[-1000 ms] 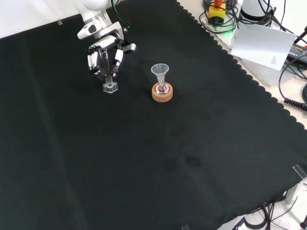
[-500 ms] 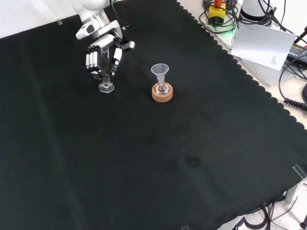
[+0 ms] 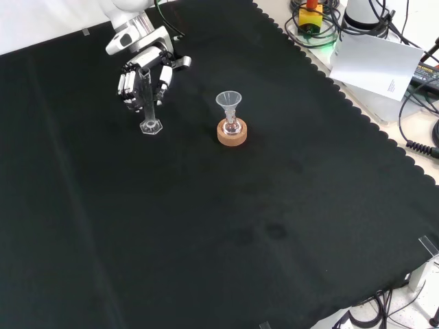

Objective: Put the graduated cylinder back on the table.

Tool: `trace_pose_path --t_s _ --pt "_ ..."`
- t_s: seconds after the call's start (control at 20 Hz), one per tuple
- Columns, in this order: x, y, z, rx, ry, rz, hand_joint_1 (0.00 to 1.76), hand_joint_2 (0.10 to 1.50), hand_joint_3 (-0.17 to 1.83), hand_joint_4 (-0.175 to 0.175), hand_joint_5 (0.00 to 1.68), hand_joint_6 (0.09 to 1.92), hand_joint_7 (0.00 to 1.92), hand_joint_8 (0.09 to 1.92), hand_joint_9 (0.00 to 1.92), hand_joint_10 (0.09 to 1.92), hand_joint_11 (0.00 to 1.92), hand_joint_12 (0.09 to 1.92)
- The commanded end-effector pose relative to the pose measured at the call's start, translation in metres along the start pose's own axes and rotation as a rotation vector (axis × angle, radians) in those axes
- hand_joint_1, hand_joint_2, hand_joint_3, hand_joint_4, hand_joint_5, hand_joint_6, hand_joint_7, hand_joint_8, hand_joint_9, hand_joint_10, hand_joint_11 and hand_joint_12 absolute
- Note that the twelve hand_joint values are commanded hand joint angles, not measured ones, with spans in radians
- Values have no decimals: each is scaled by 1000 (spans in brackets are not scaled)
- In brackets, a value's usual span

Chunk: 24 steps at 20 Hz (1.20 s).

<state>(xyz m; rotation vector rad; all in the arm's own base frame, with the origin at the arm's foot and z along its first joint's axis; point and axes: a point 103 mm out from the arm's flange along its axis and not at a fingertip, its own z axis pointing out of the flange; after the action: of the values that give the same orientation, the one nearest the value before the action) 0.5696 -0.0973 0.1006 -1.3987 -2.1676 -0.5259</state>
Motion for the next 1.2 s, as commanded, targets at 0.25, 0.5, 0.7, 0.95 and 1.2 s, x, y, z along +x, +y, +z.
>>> trace_pose_path --t_s 0.25,0.5,0.7,0.95,1.2 --pt "-2 -2 -21 -50 7 47 949 1028 -175 -69 562 617 570 652 973 87 531 1261" --pt "-3 -7 -33 -40 -14 84 895 986 -175 -83 391 487 393 684 841 87 394 1319" --pt "-2 -13 -44 -35 -45 103 861 968 -175 -82 358 348 295 705 761 87 285 1362" --pt "3 -31 -71 -62 -101 138 842 961 -175 -84 357 263 245 704 732 87 246 1375" --pt "20 -53 -94 -89 -169 164 839 958 -175 -84 356 230 208 695 704 87 225 1375"
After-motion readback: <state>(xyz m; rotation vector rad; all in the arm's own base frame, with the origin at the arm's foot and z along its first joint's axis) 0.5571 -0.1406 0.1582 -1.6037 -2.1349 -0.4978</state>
